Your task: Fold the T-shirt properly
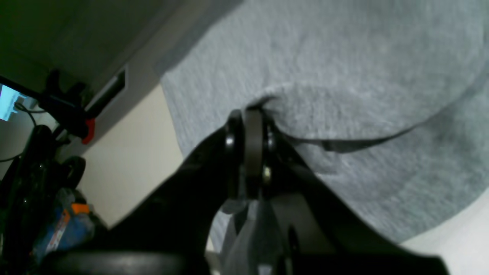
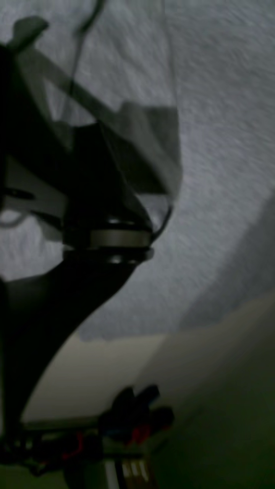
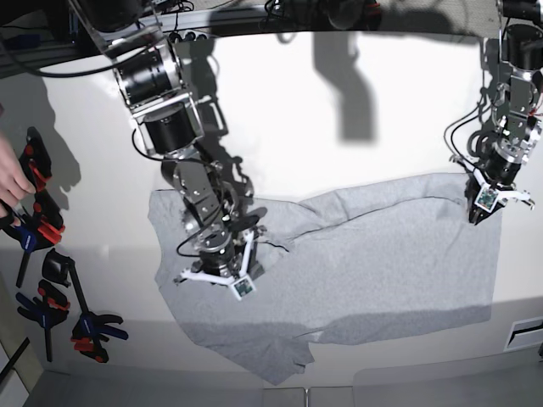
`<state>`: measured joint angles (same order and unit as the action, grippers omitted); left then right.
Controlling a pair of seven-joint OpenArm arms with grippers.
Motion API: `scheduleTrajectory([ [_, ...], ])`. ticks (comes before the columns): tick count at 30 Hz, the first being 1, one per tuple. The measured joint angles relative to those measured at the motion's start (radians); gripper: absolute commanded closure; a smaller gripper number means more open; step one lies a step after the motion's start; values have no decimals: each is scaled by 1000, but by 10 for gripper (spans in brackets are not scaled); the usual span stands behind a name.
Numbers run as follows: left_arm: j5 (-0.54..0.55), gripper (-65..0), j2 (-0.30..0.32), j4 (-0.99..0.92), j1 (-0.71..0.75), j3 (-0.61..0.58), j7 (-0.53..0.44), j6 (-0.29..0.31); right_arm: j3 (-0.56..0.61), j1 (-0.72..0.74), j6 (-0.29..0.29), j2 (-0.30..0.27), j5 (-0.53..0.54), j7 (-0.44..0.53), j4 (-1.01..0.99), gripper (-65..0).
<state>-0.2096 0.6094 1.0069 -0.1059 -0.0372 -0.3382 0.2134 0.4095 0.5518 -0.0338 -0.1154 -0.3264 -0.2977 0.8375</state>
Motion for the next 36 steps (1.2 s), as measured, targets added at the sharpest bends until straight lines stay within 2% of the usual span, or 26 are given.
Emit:
scheduleTrajectory([
  [2,0,0,0,0,-3,0,20,0,0,6,0,14,0,2,-24,0],
  [5,3,0,-2,0,-28,0,181,0,0,15,0,24,0,5,-34,0],
  [7,3,0,0,0,-53,0,236,0,0,17,0,25,-1,6,-34,0],
  [23,3,0,-3,-14,-86,0,272,0,0,77,0,37,-16,-13,-37,0],
  [26,4,0,-3,-14,-86,0,271,0,0,80,0,38,-107,-8,-37,-203],
  [28,4,0,-3,-14,-86,0,272,0,0,83,0,37,-159,-4,-37,-284],
  [33,3,0,-3,-14,-86,0,272,0,0,83,0,38,-167,2,-37,-297],
  [34,3,-19,-3,-14,-86,0,272,0,0,83,0,38,-167,3,-37,-297],
  [36,-50,-124,-3,-14,-86,0,272,0,0,83,0,38,-167,3,-37,-297],
])
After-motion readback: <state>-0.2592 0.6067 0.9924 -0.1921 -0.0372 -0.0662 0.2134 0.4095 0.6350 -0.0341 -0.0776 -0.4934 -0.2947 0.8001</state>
